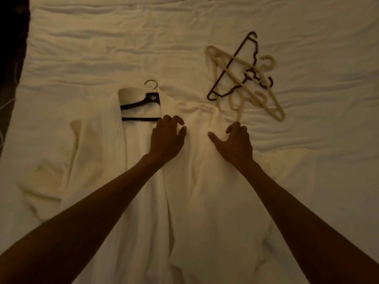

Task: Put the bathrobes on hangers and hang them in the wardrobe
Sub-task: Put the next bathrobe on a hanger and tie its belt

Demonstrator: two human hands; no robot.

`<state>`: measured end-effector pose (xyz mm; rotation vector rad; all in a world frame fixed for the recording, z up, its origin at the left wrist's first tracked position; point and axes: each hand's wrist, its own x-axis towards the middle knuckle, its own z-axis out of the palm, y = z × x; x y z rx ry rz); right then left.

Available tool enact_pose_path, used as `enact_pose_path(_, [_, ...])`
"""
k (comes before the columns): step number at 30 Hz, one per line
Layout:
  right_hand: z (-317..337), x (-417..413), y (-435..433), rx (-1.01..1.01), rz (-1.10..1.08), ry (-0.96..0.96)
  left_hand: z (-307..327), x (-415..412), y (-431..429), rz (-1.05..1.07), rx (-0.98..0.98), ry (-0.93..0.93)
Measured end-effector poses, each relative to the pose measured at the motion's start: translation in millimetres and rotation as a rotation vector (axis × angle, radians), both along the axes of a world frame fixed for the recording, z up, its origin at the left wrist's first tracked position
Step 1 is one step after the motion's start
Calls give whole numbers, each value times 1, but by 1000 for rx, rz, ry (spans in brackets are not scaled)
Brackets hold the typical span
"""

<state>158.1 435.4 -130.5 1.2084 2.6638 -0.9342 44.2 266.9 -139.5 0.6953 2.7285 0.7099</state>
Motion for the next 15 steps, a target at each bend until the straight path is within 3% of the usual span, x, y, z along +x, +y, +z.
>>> enact_pose_path(12, [43, 114, -98, -53, 246, -406, 45, 141, -89, 64, 19, -240])
enact_pose_path(15, [40, 126, -104, -97, 274, -356, 53, 166, -102, 76, 11, -365])
